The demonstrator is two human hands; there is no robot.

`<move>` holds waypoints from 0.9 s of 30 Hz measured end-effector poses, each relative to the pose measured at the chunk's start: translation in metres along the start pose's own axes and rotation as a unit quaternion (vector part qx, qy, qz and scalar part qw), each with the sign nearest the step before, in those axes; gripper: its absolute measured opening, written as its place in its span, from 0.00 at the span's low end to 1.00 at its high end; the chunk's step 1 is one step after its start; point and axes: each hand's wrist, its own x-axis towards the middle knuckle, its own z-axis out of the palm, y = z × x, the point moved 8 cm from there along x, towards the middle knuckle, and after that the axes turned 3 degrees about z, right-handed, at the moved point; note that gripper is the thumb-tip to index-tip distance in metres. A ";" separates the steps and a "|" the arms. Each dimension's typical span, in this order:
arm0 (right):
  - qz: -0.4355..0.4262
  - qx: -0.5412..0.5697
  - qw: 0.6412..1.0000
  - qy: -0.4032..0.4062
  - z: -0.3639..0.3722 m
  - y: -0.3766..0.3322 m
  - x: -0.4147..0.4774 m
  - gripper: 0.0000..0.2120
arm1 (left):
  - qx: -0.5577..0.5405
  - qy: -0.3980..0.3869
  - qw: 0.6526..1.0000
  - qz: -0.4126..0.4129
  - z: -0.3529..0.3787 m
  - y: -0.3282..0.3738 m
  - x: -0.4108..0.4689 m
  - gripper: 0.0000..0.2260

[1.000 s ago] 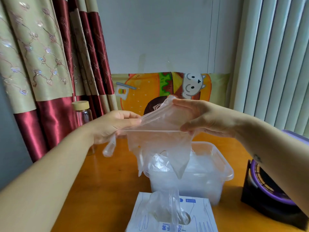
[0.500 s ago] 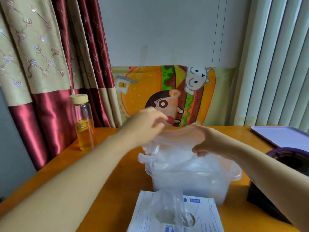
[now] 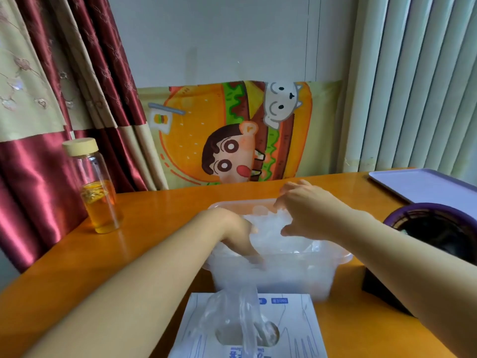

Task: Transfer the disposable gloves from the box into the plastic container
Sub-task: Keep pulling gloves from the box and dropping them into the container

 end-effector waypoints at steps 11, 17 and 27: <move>-0.014 0.031 0.969 -0.247 0.110 0.009 0.025 0.25 | -0.108 -0.071 0.991 0.037 0.031 0.009 0.019 0.30; -0.012 0.007 0.953 -0.304 0.126 0.010 0.025 0.29 | -0.015 -0.070 0.997 0.003 0.037 0.006 0.023 0.21; -0.014 0.098 0.980 -0.170 0.057 0.005 0.003 0.28 | -0.013 0.046 0.998 0.034 -0.009 0.002 -0.028 0.22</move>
